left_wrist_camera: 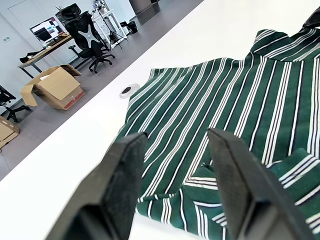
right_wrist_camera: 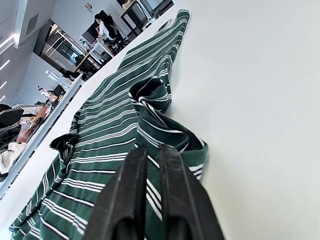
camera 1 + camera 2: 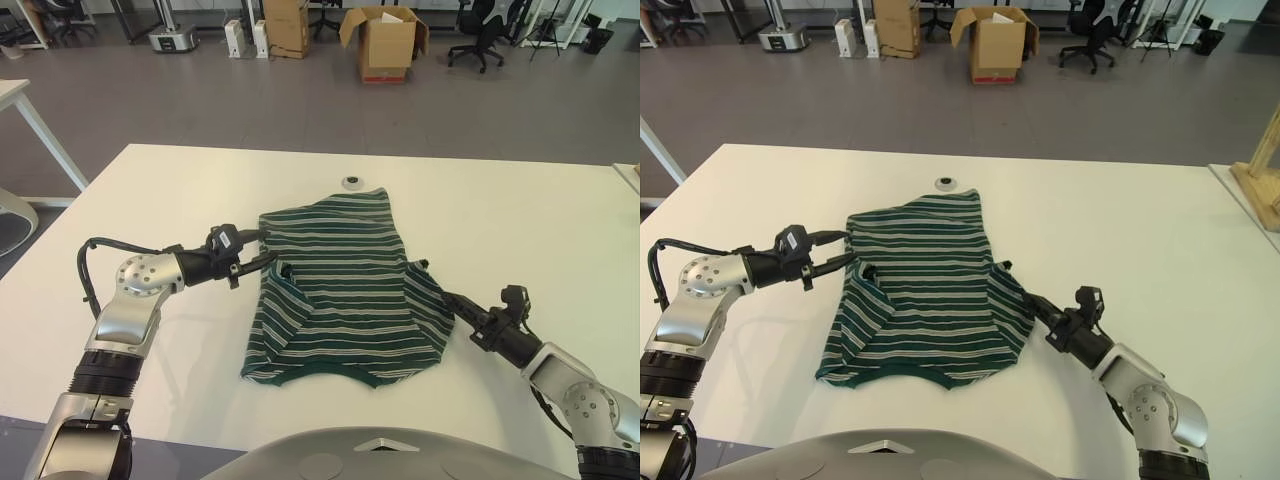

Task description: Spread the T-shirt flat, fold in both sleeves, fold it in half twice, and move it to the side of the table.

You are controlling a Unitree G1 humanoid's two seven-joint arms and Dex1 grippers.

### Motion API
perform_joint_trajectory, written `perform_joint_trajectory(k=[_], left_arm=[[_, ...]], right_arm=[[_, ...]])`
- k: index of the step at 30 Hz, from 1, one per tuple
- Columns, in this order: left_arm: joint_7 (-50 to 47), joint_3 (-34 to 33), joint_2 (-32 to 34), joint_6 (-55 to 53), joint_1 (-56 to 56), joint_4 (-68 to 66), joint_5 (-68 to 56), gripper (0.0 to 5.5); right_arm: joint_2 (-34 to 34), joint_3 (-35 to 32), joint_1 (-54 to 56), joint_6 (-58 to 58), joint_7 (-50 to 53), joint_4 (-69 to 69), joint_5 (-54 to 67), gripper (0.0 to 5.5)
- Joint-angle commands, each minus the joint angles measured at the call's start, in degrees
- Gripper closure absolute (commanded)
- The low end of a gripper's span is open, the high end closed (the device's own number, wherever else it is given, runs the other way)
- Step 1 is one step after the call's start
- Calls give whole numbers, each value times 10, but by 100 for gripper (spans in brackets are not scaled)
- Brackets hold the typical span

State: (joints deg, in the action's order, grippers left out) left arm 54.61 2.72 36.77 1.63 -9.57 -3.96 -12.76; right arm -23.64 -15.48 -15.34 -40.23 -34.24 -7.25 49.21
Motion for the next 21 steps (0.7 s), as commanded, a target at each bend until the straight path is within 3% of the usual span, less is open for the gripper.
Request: perform_joint_trajectory(k=[1,2,10,16,21], left_arm=[[-3,0,3,7,-4,-3,13,327],[-4,0,3,8,-3,-3,13,327],[-13,-1,3,7,20,14,18,327],[-14,2,1,4,26,20,20,327],[-11,6,0,6,20,14,24,327]], right_arm=[[8,28,-23,-3,28,78,-66,537],[8,23,-22,1,24,79,-64,537],[-49,-39,-43,-33,3,-48,-4,379],[-56,-13,-71,13,7,-34,-88,278],[-35,15,-65,42,12,-5,-124,278]])
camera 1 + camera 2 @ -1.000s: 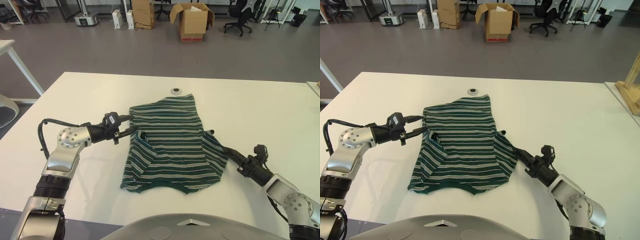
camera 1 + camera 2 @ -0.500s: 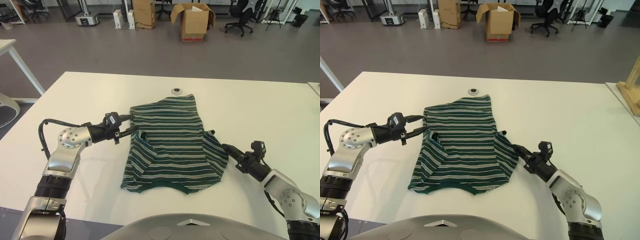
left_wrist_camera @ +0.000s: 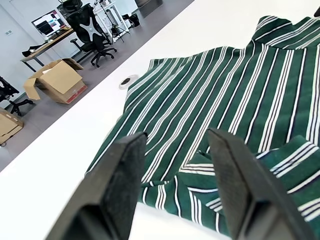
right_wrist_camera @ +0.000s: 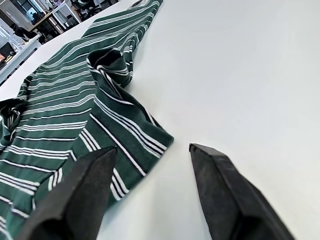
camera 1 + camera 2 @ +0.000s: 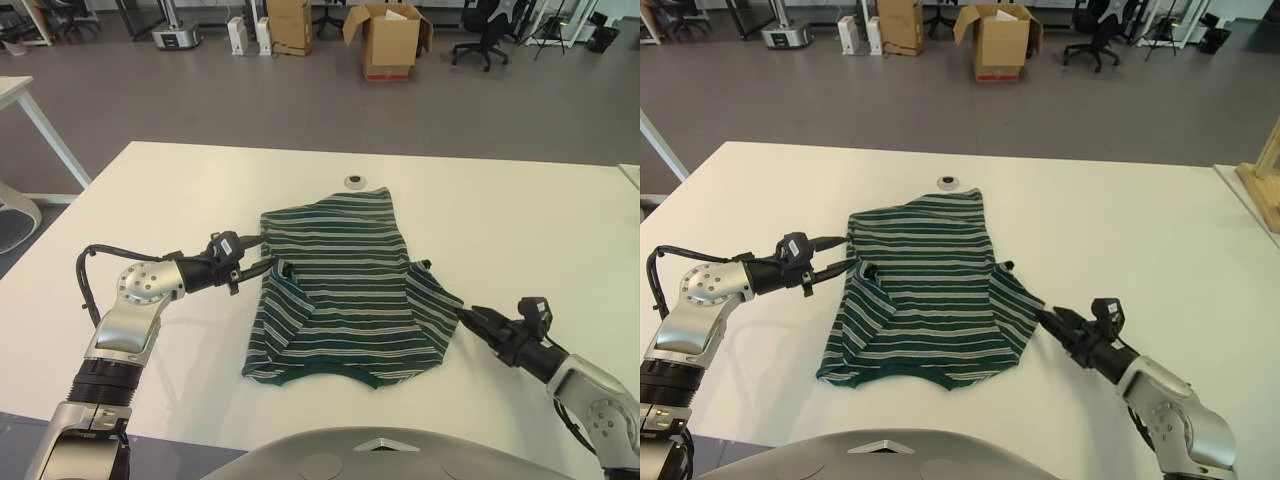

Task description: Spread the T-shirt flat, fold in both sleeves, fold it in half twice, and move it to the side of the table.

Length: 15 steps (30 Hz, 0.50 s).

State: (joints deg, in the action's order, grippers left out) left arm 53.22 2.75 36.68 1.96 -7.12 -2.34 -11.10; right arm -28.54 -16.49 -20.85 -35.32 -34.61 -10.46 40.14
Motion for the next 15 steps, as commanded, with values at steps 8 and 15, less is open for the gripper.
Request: perform_joint_trajectory(k=[8,15], left_arm=[[3,7,1,4,-3,-5,9,327],[0,9,-2,6,5,-3,12,327]], right_arm=[[38,61,-2,11,15,45,-51,278],[38,77,21,-5,28,51,-48,313]])
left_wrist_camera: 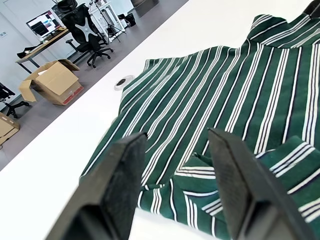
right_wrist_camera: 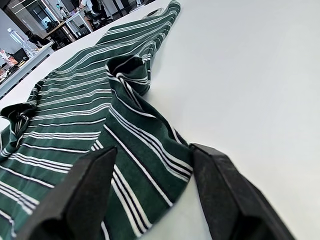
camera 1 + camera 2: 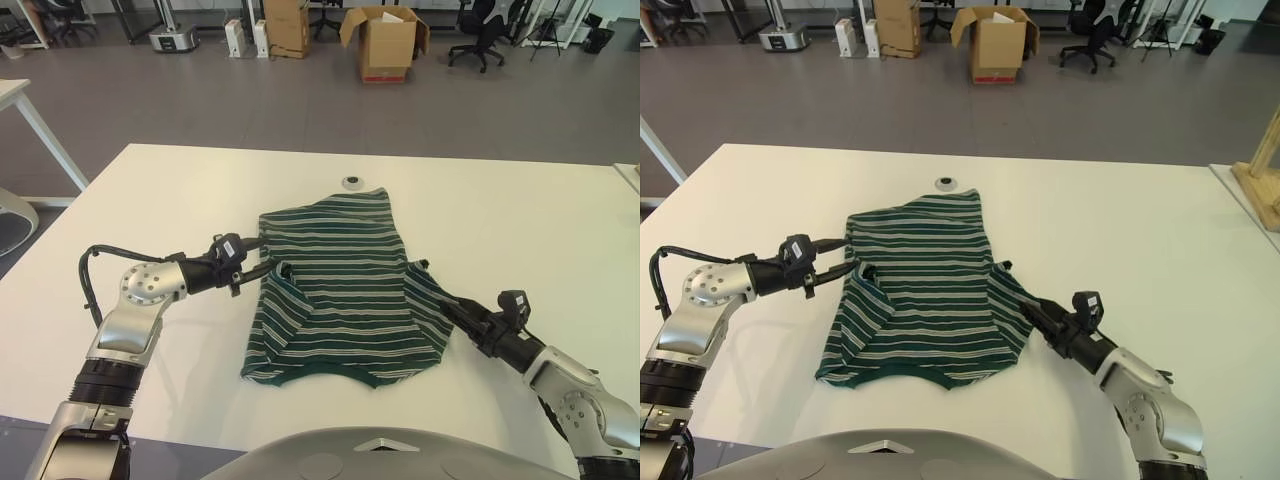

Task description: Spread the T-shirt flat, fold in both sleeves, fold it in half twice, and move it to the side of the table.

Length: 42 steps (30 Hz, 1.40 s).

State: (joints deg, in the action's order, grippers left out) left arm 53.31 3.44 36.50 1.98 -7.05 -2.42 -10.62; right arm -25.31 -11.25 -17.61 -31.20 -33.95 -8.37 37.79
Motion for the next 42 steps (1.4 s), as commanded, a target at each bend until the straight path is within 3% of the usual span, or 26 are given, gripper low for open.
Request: perform_joint_trajectory(k=[1,6,14,22,32,42], left_arm=[[-1,3,-1,6,4,-2,8,327],[-4,3,0,7,9,1,10,327],[-5,4,2,11,6,-3,14,327],[-12,11,-6,9,16,10,18,327],[-15,14,-9,4,27,19,18,327],[-16,20,-12,1,28,20,18,327]], right_arm=[[4,26,-14,-48,22,30,-24,333],[-1,27,-22,-49,21,30,-24,436],[-10,12,-23,-44,21,36,-19,548],[-41,-54,11,-83,20,-22,29,548],[-10,-43,28,-155,54,-141,88,548],[36,20,28,-171,82,-155,91,548]])
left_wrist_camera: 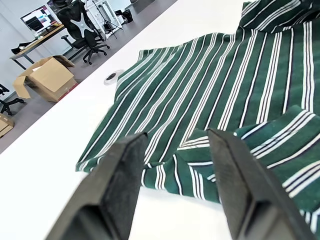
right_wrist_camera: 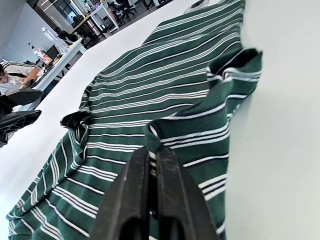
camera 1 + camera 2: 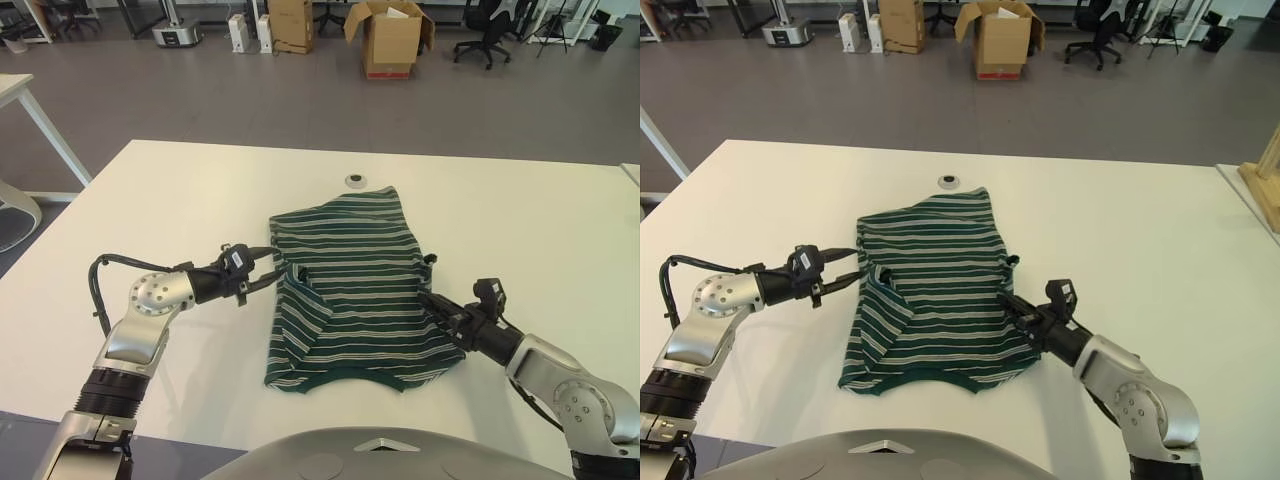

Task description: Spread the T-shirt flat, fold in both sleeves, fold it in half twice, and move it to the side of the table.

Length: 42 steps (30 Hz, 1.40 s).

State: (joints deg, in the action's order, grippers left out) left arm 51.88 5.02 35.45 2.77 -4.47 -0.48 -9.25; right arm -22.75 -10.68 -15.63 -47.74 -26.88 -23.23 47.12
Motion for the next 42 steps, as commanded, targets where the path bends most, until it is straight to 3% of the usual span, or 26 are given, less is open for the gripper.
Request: perform_joint_trajectory(k=[1,10,16,20,24,25,28,32,39,42], left_arm=[[-2,4,-2,-7,2,0,5,327],[-3,7,-4,-3,1,-3,8,327],[3,14,0,13,-4,-11,21,327],[26,29,18,59,3,-25,40,327],[58,32,45,131,-8,-68,55,327],[59,27,48,158,-18,-83,56,327],[66,36,80,334,-61,-167,105,327],[73,67,118,573,-102,-273,157,327],[31,117,132,802,-147,-426,259,209],[7,138,126,847,-155,-455,322,209]], right_arm=[[16,20,11,-7,16,-8,-2,548],[37,56,20,-14,46,16,-21,548],[46,73,20,-4,25,5,-12,441],[54,12,20,-9,-9,-14,88,441],[7,-133,88,-23,34,27,240,441],[-24,-144,99,-16,33,34,211,441],[-185,-25,67,161,-23,79,-118,441],[-288,97,9,465,-91,177,-400,420],[-305,165,16,769,-142,296,-518,293],[-305,189,42,851,-170,344,-527,293]])
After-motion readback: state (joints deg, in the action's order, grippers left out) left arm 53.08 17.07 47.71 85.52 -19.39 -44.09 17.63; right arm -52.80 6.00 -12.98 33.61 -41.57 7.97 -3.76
